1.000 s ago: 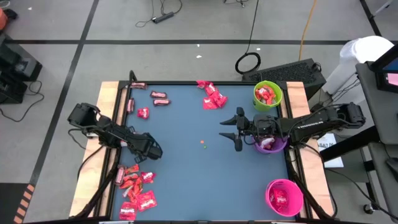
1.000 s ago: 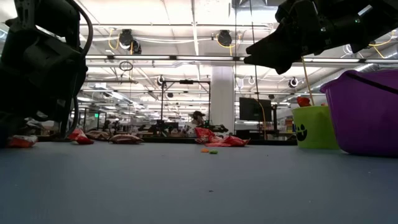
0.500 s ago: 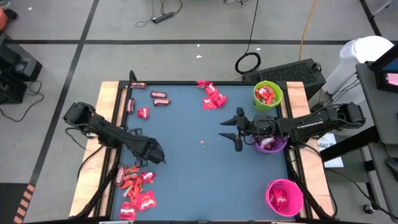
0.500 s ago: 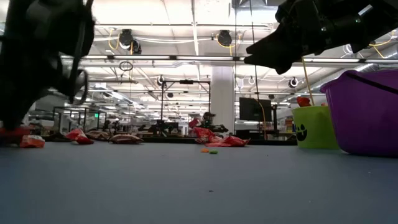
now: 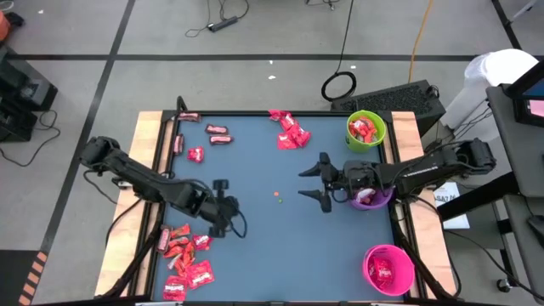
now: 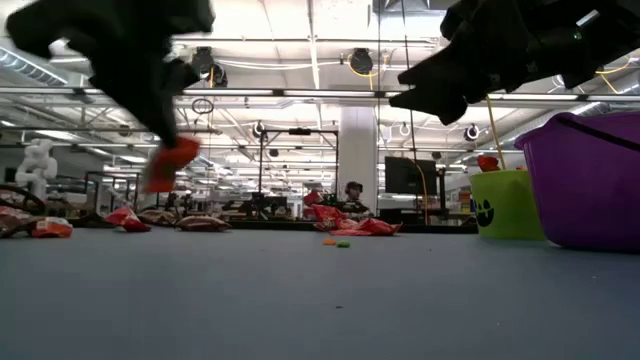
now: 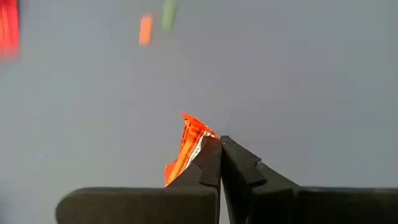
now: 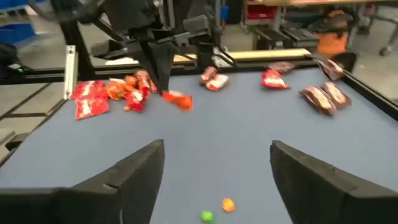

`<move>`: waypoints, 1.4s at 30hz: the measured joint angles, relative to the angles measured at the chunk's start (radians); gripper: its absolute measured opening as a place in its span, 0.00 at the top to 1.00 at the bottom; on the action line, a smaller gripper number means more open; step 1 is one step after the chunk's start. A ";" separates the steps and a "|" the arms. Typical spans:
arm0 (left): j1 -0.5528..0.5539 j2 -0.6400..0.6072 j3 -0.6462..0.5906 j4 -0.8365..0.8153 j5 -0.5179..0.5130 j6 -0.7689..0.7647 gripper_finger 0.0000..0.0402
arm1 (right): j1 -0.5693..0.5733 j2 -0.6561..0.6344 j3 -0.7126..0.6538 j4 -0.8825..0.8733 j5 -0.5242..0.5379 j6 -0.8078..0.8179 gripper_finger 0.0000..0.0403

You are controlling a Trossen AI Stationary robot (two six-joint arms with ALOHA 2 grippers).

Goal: Organize candy in baskets
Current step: Put the orange chocolate bar into the green bucket

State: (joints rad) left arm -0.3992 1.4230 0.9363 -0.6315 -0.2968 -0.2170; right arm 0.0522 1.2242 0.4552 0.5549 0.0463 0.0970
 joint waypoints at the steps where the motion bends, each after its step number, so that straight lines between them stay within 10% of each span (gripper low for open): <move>1: 0.002 0.003 -0.004 0.075 -0.004 0.047 0.98 | 0.007 0.018 0.000 0.028 -0.001 -0.009 0.29; 15: 0.023 0.068 -0.010 0.603 0.004 0.365 0.98 | 0.085 0.310 0.052 0.311 -0.001 -0.136 0.33; 29: 0.059 0.122 -0.011 0.756 0.006 0.417 0.98 | 0.122 0.538 0.246 0.296 -0.001 -0.188 0.44; 42: 0.062 0.121 -0.010 0.749 0.010 0.357 0.98 | 0.133 0.536 0.260 0.258 0.003 -0.193 0.87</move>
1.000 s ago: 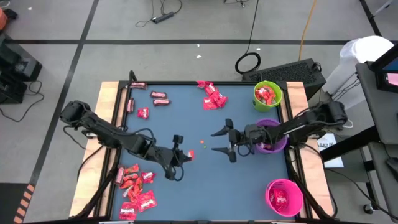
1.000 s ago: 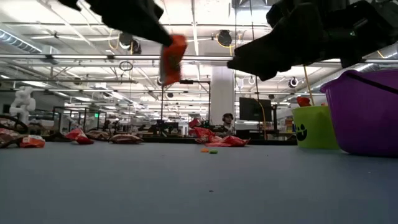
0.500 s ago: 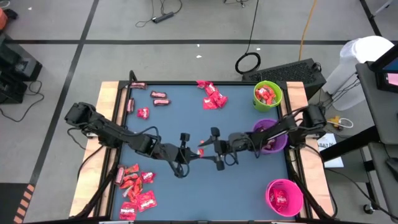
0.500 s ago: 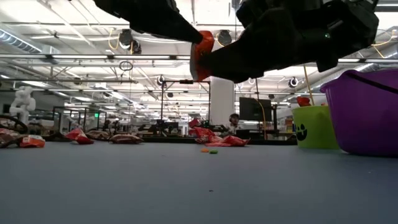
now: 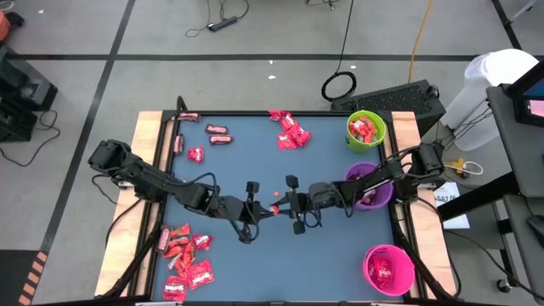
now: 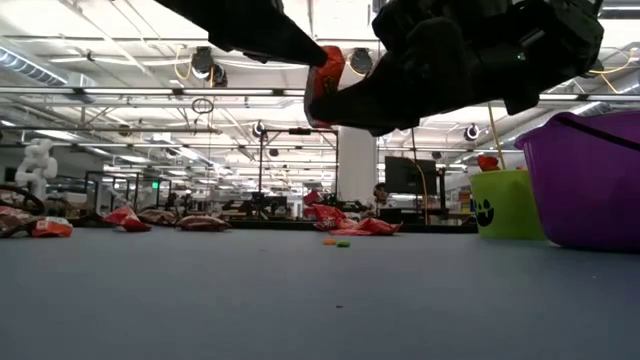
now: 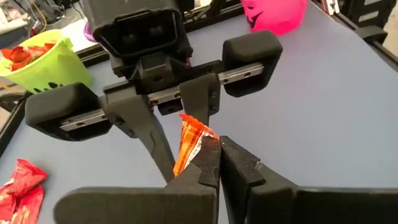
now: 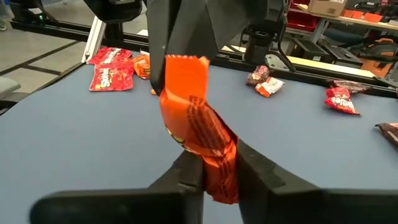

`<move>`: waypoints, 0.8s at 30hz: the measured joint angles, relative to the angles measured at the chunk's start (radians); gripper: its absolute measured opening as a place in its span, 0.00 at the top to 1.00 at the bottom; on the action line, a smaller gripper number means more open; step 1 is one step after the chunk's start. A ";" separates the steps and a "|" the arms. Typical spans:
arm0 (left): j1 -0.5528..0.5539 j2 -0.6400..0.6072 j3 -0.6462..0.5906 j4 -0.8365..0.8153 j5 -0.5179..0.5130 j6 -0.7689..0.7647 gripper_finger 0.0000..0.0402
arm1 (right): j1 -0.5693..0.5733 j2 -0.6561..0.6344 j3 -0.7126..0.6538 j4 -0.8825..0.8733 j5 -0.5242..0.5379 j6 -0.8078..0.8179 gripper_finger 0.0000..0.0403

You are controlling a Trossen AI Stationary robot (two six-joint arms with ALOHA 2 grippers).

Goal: Organize candy in baskets
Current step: Put the orange chocolate bar into the green bucket

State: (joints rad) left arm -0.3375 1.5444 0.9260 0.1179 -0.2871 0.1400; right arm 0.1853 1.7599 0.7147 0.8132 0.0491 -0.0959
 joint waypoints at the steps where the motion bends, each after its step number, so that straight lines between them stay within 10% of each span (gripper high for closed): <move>1: 0.002 0.000 0.000 0.003 0.000 -0.003 0.98 | 0.000 0.000 0.000 0.000 0.000 0.000 0.89; 12: 0.004 -0.037 0.001 -0.208 -0.003 -0.078 0.65 | 0.000 -0.017 0.001 -0.036 0.001 0.005 0.88; 24: -0.005 0.043 0.001 -0.248 -0.007 -0.154 0.61 | -0.025 -0.314 0.001 -0.430 0.265 0.006 0.88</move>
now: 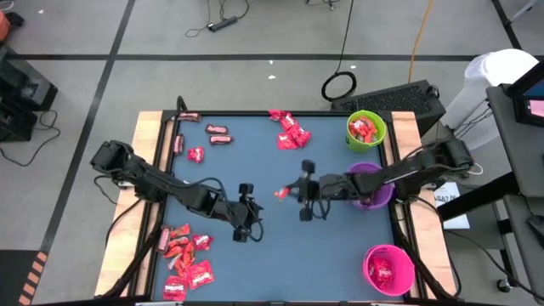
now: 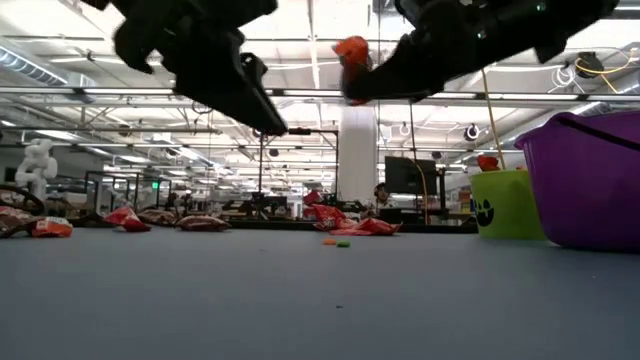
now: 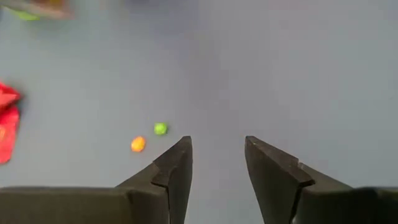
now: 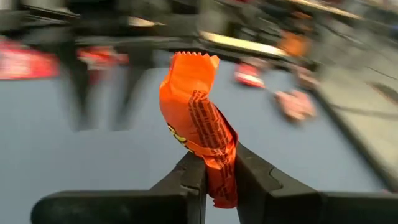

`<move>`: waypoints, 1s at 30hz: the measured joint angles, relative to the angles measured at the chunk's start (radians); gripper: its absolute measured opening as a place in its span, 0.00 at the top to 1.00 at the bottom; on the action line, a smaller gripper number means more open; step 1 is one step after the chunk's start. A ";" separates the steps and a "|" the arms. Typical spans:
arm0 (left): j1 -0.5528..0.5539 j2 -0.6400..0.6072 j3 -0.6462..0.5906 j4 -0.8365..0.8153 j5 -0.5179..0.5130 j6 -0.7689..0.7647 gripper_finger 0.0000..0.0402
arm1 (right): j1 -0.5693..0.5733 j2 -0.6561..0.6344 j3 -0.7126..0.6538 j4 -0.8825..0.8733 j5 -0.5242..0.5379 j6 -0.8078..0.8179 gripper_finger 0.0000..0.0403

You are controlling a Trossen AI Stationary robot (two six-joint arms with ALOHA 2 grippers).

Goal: Organize candy in baskets
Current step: Put the orange chocolate bar into the green bucket

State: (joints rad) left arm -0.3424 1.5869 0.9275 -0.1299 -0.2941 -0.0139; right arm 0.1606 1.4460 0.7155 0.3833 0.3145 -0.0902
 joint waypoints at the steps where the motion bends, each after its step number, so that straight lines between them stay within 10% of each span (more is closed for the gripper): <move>1: 0.000 0.015 0.000 0.006 0.000 0.000 0.61 | -0.011 -0.037 0.000 -0.056 0.042 0.011 0.88; 16: 0.057 0.179 -0.001 0.228 0.159 0.035 0.61 | -0.399 -0.510 0.000 -0.771 0.211 0.242 0.88; 30: 0.068 0.179 -0.001 0.227 0.163 0.019 0.61 | -0.868 -0.480 0.000 -0.941 0.085 0.289 0.88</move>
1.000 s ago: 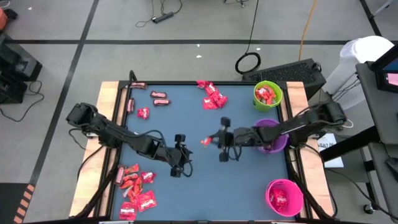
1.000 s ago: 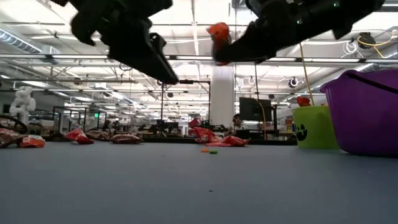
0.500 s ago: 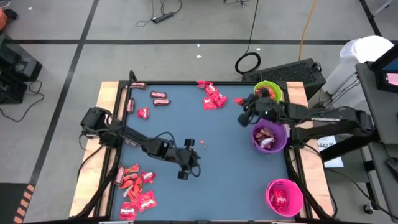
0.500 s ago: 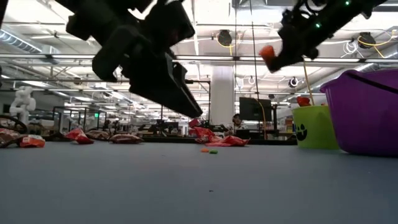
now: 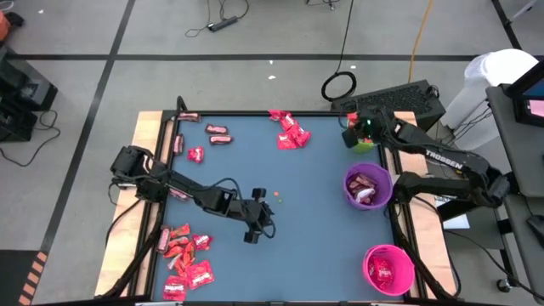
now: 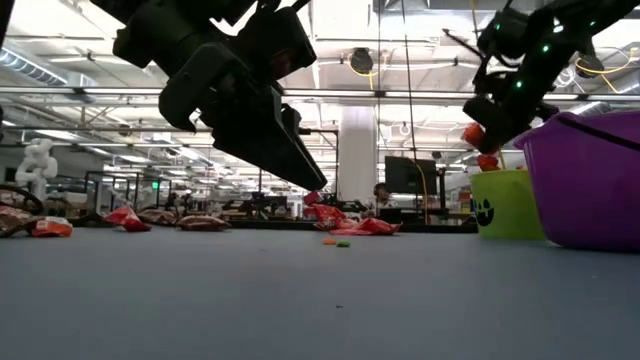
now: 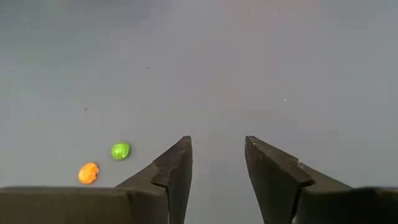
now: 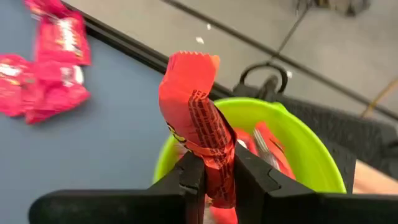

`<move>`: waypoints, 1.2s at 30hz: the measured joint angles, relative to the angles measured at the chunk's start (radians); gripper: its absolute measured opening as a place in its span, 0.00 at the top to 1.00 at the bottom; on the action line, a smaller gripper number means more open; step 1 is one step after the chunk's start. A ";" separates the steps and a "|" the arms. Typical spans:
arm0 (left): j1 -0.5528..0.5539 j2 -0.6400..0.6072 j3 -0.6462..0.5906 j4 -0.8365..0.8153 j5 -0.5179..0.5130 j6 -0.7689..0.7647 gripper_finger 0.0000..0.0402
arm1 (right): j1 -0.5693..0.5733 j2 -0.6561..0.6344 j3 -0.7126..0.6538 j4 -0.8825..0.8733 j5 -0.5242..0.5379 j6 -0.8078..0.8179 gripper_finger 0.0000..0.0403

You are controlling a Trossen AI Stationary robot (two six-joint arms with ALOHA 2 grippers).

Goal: Organize candy in baskets
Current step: Put the orange chocolate bar into the green bucket

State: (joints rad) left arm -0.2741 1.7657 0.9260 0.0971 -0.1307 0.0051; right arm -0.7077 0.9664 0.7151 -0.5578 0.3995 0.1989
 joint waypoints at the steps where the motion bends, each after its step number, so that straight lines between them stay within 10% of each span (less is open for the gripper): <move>1: 0.000 0.000 0.000 0.000 0.000 0.000 0.61 | -0.024 0.012 0.000 0.001 -0.012 -0.002 0.88; 24: 0.000 0.000 0.000 -0.002 0.000 -0.001 0.61 | -0.221 0.225 0.000 -0.075 -0.175 -0.064 0.87; 36: 0.000 0.000 0.000 0.002 -0.004 0.000 0.61 | -0.220 0.176 0.160 -0.273 -0.200 -0.080 0.54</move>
State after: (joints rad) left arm -0.2745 1.7653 0.9260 0.0989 -0.1349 0.0055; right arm -0.9276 1.1424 0.8748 -0.8310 0.1994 0.1184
